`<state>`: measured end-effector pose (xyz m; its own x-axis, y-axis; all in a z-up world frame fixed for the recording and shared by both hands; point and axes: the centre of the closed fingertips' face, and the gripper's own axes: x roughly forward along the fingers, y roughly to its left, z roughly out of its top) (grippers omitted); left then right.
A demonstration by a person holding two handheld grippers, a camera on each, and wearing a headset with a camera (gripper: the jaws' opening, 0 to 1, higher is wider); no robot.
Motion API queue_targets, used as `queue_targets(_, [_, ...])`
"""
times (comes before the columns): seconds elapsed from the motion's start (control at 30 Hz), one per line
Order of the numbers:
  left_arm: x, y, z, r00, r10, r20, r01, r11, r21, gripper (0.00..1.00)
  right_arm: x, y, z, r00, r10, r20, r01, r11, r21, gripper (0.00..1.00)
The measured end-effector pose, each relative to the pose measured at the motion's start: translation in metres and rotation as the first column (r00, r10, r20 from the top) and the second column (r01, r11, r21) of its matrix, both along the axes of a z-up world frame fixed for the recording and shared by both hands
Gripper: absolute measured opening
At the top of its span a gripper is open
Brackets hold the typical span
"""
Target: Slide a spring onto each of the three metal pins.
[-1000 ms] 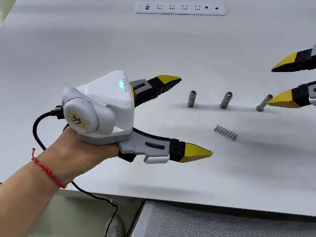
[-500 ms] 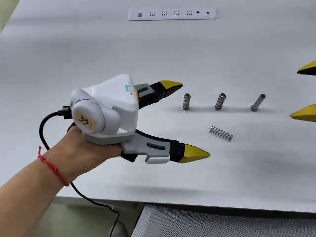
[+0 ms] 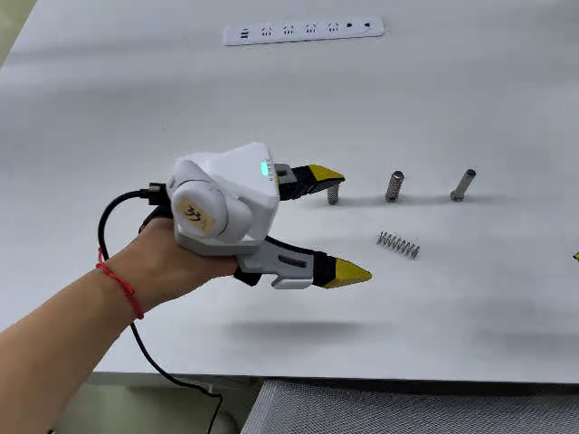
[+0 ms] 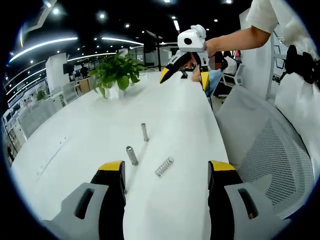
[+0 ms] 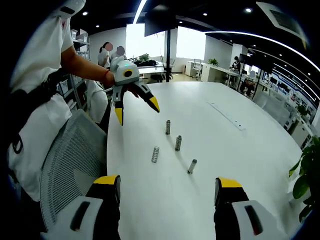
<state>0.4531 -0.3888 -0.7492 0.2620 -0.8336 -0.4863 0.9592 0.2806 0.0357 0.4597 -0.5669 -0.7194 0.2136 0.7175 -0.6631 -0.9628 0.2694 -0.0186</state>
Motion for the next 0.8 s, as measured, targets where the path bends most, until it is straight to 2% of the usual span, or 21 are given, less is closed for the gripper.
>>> queue_targets(0.1, [0.000,-0.008,-0.015,0.998,-0.057,-0.015,0.058,0.997,0.047,0.59,-0.005,-0.009,-0.005,1.000,-0.014,-0.016,0.015,1.000,0.007,0.80])
queue_targets(0.17, [0.001,-0.012,-0.021,0.997,-0.078,-0.009,0.078,0.995,0.065,0.59,-0.007,-0.013,-0.007,1.000,-0.022,-0.021,0.023,1.000,0.015,0.82])
queue_targets(0.2, [0.000,-0.014,-0.024,0.995,-0.097,-0.015,0.098,0.992,0.077,0.58,-0.008,-0.017,-0.008,0.999,-0.028,-0.022,0.028,0.999,0.016,0.83])
queue_targets(0.33, [0.002,-0.018,-0.034,0.992,-0.124,-0.019,0.125,0.986,0.111,0.51,-0.011,-0.026,-0.011,0.999,-0.046,-0.022,0.047,0.998,0.031,0.88])
queue_targets(0.4, [0.005,-0.016,-0.044,0.991,-0.134,-0.017,0.135,0.978,0.156,0.50,-0.012,-0.033,-0.014,0.998,-0.055,-0.026,0.056,0.998,0.029,0.90])
queue_targets(0.5, [0.006,-0.019,-0.052,0.989,-0.143,-0.027,0.146,0.974,0.172,0.47,-0.015,-0.041,-0.017,0.997,-0.071,-0.035,0.072,0.997,0.021,0.89])
queue_targets(0.53, [0.007,-0.018,-0.056,0.989,-0.146,-0.024,0.147,0.970,0.195,0.46,-0.015,-0.043,-0.018,0.997,-0.074,-0.035,0.075,0.997,0.022,0.89])
queue_targets(0.57, [0.009,-0.018,-0.060,0.987,-0.161,-0.005,0.158,0.962,0.223,0.43,-0.016,-0.045,-0.018,0.996,-0.081,-0.038,0.082,0.996,0.022,0.88])
queue_targets(0.63, [0.008,-0.022,-0.063,0.987,-0.158,-0.018,0.159,0.963,0.216,0.40,-0.017,-0.047,-0.019,0.995,-0.089,-0.039,0.090,0.996,0.023,0.88])
queue_targets(0.7, [0.010,-0.023,-0.071,0.987,-0.162,-0.014,0.161,0.956,0.245,0.38,-0.019,-0.048,-0.019,0.995,-0.096,-0.040,0.097,0.995,0.026,0.87])
queue_targets(0.8, [0.012,-0.026,-0.076,0.987,-0.159,-0.022,0.160,0.956,0.246,0.33,-0.021,-0.049,-0.020,0.994,-0.104,-0.043,0.105,0.994,0.026,0.87])
